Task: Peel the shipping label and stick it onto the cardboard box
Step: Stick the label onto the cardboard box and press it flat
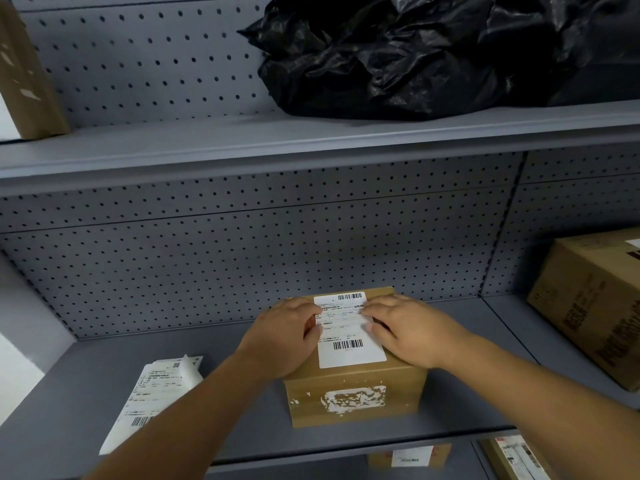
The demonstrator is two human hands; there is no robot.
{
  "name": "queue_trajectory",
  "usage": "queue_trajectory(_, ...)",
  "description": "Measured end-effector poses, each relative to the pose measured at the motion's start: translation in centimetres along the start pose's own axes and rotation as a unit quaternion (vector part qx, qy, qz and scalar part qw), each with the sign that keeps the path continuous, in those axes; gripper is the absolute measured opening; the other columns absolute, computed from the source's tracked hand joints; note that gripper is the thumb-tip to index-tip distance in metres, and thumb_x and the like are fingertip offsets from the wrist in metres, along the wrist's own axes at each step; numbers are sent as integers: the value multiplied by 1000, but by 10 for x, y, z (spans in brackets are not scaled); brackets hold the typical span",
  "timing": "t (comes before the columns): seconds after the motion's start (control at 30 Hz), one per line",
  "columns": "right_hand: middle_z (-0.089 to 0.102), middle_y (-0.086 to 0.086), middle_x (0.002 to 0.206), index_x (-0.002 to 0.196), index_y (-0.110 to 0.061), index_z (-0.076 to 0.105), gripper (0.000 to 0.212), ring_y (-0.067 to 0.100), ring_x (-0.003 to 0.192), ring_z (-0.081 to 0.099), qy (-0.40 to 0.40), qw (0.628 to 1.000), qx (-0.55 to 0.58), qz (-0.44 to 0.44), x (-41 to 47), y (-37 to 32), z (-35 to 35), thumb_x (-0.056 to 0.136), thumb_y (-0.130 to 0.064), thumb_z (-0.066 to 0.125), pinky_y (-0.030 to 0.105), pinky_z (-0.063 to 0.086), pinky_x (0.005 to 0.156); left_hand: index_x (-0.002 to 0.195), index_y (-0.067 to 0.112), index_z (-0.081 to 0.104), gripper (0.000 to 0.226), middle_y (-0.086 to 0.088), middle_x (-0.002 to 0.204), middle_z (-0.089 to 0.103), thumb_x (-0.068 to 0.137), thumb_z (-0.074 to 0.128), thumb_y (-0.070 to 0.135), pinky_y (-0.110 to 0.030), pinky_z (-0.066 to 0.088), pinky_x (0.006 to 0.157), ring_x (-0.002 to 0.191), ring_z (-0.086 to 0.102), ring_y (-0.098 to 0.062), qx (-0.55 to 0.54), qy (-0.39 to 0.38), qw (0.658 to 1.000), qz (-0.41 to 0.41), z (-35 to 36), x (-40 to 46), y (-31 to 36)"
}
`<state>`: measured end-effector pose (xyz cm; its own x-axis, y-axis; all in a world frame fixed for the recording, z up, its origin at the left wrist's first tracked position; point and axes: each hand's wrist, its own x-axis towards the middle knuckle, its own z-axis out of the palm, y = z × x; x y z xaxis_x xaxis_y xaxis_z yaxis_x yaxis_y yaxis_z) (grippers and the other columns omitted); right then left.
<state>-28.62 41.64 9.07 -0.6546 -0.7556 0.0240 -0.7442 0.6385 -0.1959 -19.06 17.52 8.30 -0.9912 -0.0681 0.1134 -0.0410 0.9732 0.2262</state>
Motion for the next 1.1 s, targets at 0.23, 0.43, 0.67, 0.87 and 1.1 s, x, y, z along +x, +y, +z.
queue_trajectory(0.23,51,-7,150,148,-26,49,56,14,138,41,11,999,-2,-35,-3,-17,0,104,-55,31,34,37,115,145,29,52,45,11,153,47,101,49,38,-33,33,117,140,39,-12,-31,-13,999,27,-5,-7,21)
queue_trajectory(0.43,54,-11,143,140,-25,56,48,11,132,44,8,996,12,-84,-15,-26,5,104,-51,37,25,34,113,144,31,52,45,12,151,50,101,48,43,-24,27,112,139,41,-10,-47,-16,997,62,1,-25,37)
queue_trajectory(0.67,48,-13,153,147,-28,51,51,8,140,38,4,998,23,-60,-25,-11,0,105,-52,37,29,33,118,143,37,50,47,20,151,47,99,44,50,-37,32,117,139,41,-5,-22,-9,999,24,-1,-32,19)
queue_trajectory(0.87,43,-14,157,152,-30,45,53,7,144,33,2,999,15,-41,-33,-4,-2,105,-53,37,28,30,120,145,37,47,47,20,151,47,100,45,49,-38,31,118,137,43,-6,-27,-11,1000,9,-5,-39,5)
queue_trajectory(1.1,53,-16,141,140,-29,55,44,4,131,42,35,993,30,-106,-40,-29,2,104,-48,40,21,36,111,141,38,52,44,21,149,47,97,49,46,-35,34,116,134,42,-3,-86,-36,993,73,-3,-45,28)
